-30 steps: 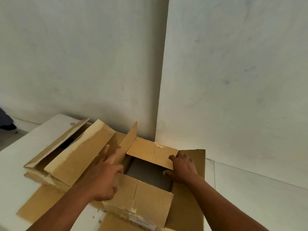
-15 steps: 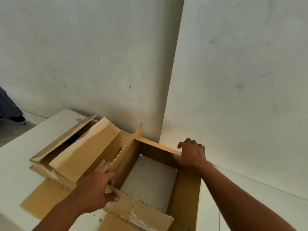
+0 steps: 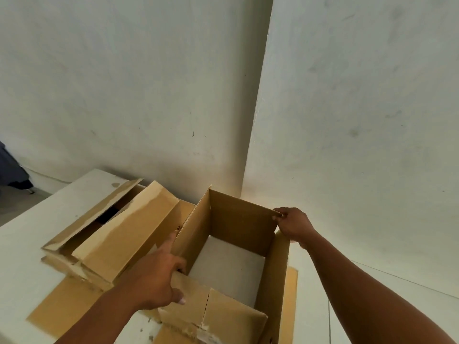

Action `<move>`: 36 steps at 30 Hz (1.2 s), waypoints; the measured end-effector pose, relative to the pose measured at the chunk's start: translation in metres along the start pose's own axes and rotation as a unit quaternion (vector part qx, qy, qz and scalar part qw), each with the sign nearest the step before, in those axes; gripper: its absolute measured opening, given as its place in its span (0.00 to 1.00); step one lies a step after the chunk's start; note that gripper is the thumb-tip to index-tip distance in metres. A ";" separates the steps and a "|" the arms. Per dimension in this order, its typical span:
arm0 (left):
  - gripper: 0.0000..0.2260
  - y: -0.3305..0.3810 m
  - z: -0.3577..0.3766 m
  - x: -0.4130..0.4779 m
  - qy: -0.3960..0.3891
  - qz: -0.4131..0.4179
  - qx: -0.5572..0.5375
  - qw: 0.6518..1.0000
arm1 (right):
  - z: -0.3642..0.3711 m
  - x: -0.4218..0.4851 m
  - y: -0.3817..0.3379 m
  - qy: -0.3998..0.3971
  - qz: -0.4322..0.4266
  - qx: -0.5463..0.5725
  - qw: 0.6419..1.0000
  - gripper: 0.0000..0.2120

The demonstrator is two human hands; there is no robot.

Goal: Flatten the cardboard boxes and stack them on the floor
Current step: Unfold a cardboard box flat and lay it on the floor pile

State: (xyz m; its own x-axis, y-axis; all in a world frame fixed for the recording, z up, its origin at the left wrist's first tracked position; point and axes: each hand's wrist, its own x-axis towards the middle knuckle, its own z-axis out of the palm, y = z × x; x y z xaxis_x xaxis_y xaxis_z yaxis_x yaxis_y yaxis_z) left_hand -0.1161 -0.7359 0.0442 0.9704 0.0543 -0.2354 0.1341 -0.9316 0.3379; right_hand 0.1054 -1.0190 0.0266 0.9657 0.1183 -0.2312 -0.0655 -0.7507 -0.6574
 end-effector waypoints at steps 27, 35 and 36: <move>0.62 -0.002 -0.036 0.005 0.029 0.141 -0.134 0.981 | -0.151 -0.119 -0.082 0.059 -0.086 0.341 0.934 0.01; 0.44 0.057 -0.047 0.040 0.141 0.228 -0.227 0.936 | -0.137 -0.142 -0.115 0.205 -0.152 0.238 0.937 0.11; 0.36 0.061 -0.046 0.044 0.162 0.239 -0.239 0.927 | -0.137 -0.146 -0.119 0.221 -0.153 0.220 0.938 0.12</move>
State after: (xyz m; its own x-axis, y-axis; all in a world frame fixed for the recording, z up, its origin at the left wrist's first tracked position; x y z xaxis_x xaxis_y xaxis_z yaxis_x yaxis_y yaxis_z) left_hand -0.0560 -0.7741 0.0964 0.9408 -0.1459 0.3059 -0.3285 -0.6151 0.7168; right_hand 0.0064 -1.0357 0.2367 0.9596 -0.0695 0.2726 0.2284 -0.3733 -0.8992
